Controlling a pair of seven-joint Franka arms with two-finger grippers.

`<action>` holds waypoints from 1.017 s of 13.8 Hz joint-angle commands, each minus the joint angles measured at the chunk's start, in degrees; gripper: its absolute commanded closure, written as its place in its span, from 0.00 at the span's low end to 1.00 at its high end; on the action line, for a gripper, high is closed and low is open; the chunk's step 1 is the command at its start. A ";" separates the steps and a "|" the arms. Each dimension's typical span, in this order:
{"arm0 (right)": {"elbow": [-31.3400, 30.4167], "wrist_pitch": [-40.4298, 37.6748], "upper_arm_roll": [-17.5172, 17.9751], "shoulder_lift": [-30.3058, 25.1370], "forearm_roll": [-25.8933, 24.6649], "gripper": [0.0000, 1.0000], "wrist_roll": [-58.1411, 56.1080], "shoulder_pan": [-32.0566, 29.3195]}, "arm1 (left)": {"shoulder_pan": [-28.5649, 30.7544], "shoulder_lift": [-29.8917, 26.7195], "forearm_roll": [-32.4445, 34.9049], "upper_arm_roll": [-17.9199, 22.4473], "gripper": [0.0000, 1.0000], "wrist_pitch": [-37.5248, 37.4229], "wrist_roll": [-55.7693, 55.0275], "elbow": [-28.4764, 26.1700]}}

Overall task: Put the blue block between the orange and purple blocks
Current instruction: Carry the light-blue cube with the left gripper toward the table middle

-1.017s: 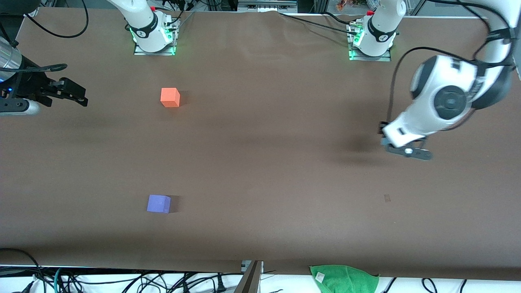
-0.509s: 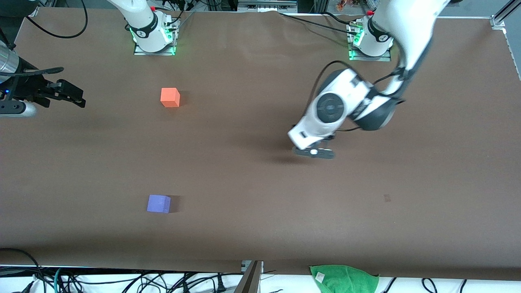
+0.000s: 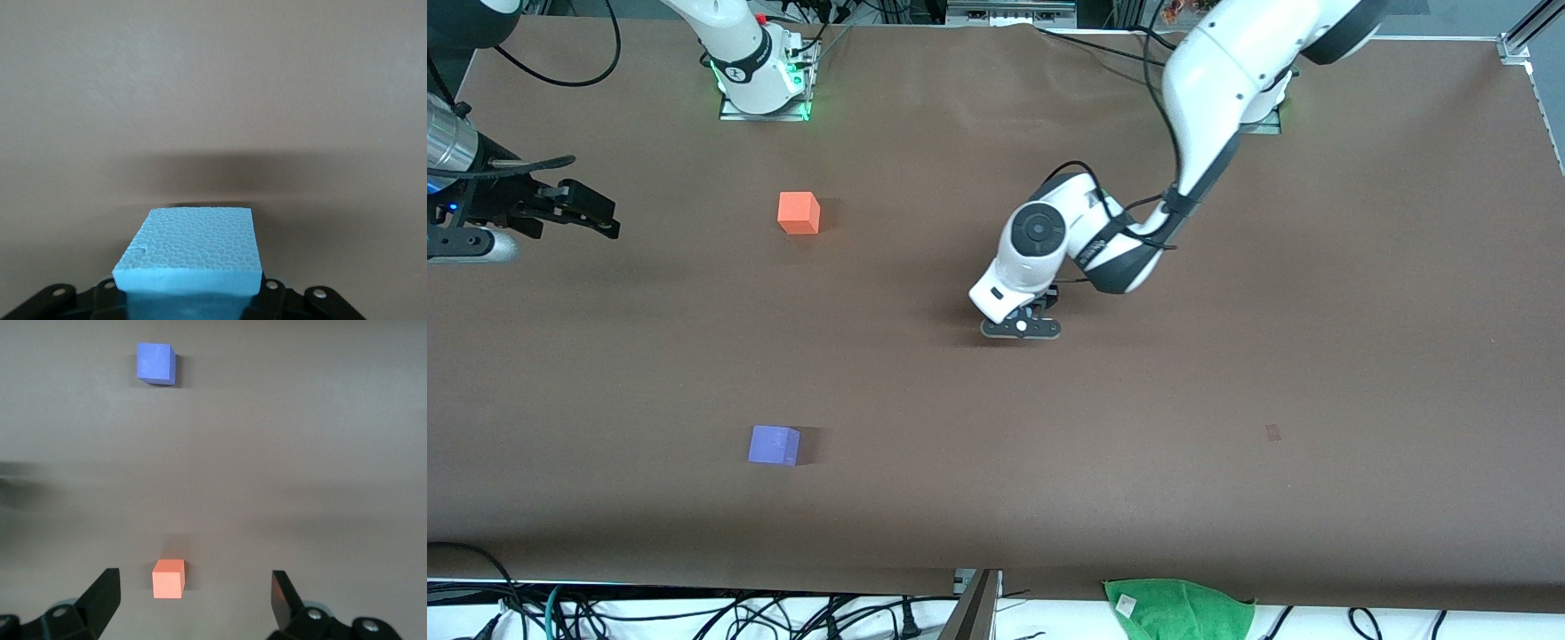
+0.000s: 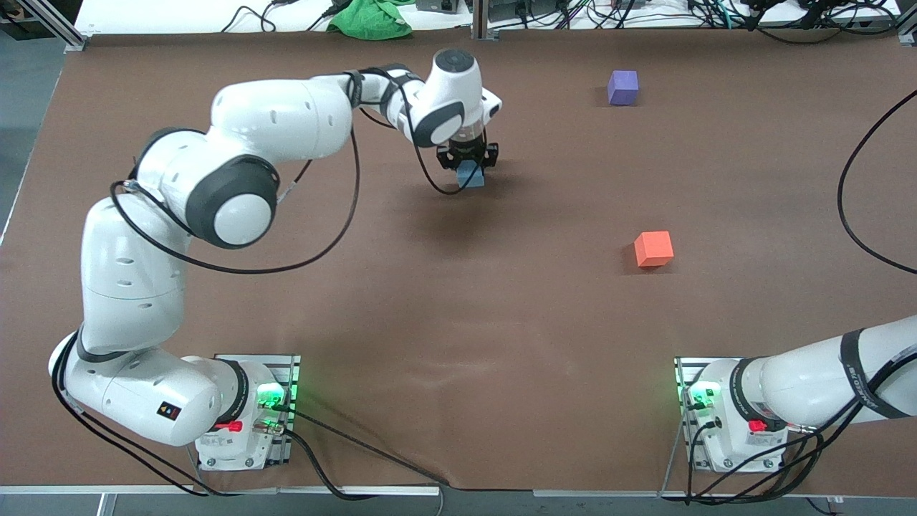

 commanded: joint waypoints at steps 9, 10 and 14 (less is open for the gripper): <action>0.75 0.03 0.10 7.16 -0.01 0.00 -0.22 -0.45 | -3.75 -2.23 0.80 3.16 0.00 -1.19 -0.61 1.83; 0.75 -0.50 0.19 8.30 0.34 0.00 -0.30 -0.45 | -3.23 -4.16 0.54 2.99 0.00 -3.20 -0.78 1.83; 0.40 -0.32 0.54 8.66 0.96 0.00 -0.22 0.25 | 1.33 -13.83 0.01 2.55 0.00 -15.40 0.18 2.00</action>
